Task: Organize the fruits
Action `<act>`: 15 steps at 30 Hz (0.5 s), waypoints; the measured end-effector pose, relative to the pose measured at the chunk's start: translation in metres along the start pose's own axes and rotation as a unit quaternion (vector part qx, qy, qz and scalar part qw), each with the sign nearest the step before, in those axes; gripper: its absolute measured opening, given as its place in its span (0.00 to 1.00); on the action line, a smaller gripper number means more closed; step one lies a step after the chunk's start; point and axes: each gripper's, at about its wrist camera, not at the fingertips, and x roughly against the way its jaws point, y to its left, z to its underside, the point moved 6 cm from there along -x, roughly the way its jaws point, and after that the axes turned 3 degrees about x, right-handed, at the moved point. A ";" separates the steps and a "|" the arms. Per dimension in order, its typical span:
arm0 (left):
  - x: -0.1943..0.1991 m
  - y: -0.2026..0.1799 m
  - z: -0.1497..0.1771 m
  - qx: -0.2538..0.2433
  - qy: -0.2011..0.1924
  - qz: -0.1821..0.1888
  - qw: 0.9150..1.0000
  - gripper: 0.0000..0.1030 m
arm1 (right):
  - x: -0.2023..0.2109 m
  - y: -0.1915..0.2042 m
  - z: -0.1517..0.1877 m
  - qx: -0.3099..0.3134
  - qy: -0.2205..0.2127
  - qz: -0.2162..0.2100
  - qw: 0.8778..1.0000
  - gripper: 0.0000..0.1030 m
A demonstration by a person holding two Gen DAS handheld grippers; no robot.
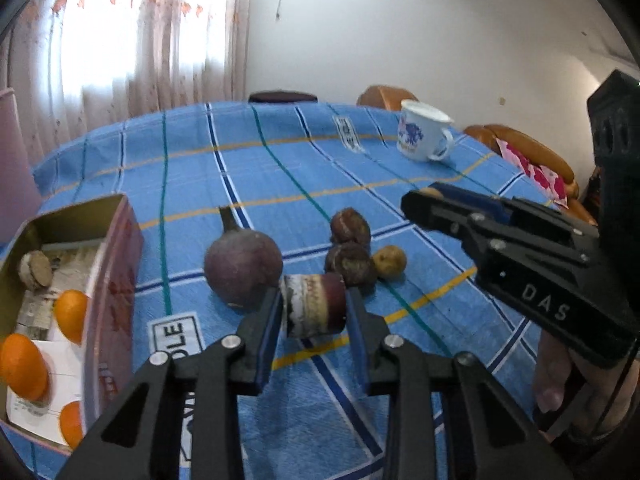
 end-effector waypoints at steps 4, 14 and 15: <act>0.015 0.001 -0.010 -0.009 -0.041 -0.018 0.999 0.32 | 0.002 -0.001 -0.001 -0.004 -0.008 -0.006 1.000 0.27; 0.024 0.008 -0.016 0.004 -0.067 -0.026 0.997 0.32 | 0.014 0.001 -0.004 0.001 -0.039 -0.011 0.999 0.27; 0.025 0.008 -0.016 0.003 -0.070 -0.028 0.997 0.32 | 0.015 0.002 -0.004 0.001 -0.042 -0.012 0.999 0.27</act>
